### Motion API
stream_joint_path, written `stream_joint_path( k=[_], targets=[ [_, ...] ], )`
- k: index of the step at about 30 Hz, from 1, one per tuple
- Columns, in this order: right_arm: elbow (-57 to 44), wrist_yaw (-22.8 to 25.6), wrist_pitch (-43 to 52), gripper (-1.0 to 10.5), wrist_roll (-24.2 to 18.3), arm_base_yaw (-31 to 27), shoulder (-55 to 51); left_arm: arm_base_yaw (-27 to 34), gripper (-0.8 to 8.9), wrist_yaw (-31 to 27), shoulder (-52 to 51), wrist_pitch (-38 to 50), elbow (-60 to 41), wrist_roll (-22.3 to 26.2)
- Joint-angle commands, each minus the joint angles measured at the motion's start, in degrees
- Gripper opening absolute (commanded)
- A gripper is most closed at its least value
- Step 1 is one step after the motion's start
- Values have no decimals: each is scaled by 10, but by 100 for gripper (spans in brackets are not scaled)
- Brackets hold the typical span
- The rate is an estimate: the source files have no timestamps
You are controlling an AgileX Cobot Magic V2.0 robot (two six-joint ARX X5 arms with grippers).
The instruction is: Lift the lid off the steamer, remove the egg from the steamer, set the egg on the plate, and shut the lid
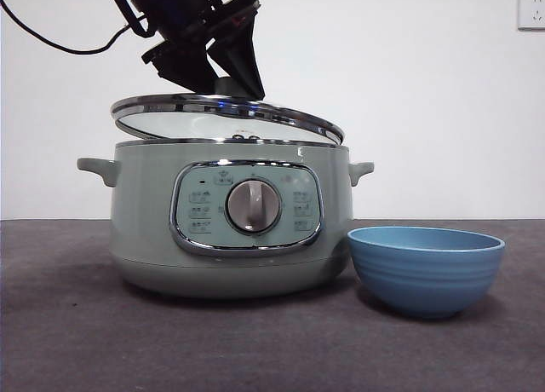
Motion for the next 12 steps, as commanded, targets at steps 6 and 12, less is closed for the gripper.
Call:
stream_joint_path(
  k=[6, 12],
  targets=[
    [3, 0, 3, 413, 5, 1, -1, -7, -9, 4, 24, 18, 7, -6],
    [3, -1, -5, 412, 5, 1, -1, -10, -9, 3, 29, 12, 7, -6]
  ],
)
